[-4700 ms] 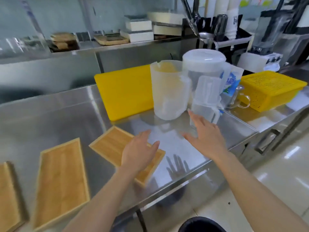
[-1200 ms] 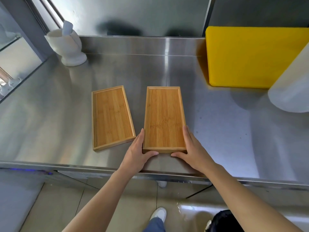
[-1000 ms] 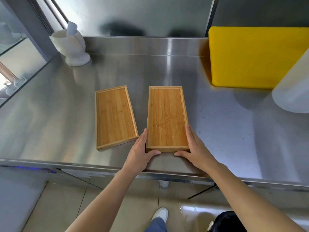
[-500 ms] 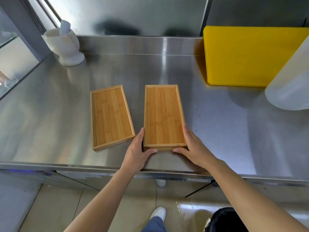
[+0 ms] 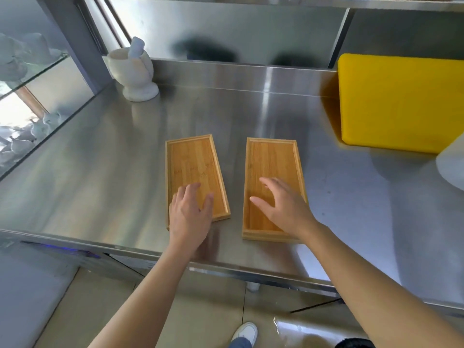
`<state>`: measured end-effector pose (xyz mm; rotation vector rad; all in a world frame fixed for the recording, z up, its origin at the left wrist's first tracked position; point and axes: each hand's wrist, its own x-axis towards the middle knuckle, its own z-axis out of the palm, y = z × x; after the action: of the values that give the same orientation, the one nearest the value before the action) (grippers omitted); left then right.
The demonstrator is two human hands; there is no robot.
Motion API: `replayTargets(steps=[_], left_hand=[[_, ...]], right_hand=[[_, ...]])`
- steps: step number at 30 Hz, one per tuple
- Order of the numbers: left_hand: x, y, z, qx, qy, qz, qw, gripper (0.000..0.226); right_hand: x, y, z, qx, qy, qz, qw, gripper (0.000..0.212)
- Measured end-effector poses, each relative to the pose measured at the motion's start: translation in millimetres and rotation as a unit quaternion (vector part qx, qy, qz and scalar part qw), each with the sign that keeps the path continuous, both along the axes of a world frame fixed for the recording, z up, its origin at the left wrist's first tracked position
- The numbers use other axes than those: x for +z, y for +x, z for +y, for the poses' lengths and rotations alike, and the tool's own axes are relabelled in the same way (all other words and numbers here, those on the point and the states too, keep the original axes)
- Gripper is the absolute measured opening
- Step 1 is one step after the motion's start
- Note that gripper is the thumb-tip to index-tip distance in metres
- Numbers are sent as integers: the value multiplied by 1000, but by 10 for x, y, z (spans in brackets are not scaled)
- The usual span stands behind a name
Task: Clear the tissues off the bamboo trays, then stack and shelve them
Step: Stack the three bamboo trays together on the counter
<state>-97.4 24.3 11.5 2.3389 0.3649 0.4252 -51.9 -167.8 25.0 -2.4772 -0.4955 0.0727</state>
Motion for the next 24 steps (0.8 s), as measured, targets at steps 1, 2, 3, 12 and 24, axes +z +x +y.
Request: replayTargets(steps=[1,2,3,12,24], left_hand=[[-9,35,76,19,-4,28,999,47],[-20,63,132,33,-13,58,998,51],[-37,89,194,43,-24,86,995,55],[-159,251,452,84,-263,231,933,75],[-20,355,809,152,-416,256,859,40]], right_hand=[[4,27,155,22,10,20,1000,59],[-1,45,298,37,21,45,998,61],[-11,64,447,46,33,79,995,63],[-208,214,1228,-88,51,323,941,92],[-44,386,1104,-180,231,376,879,49]])
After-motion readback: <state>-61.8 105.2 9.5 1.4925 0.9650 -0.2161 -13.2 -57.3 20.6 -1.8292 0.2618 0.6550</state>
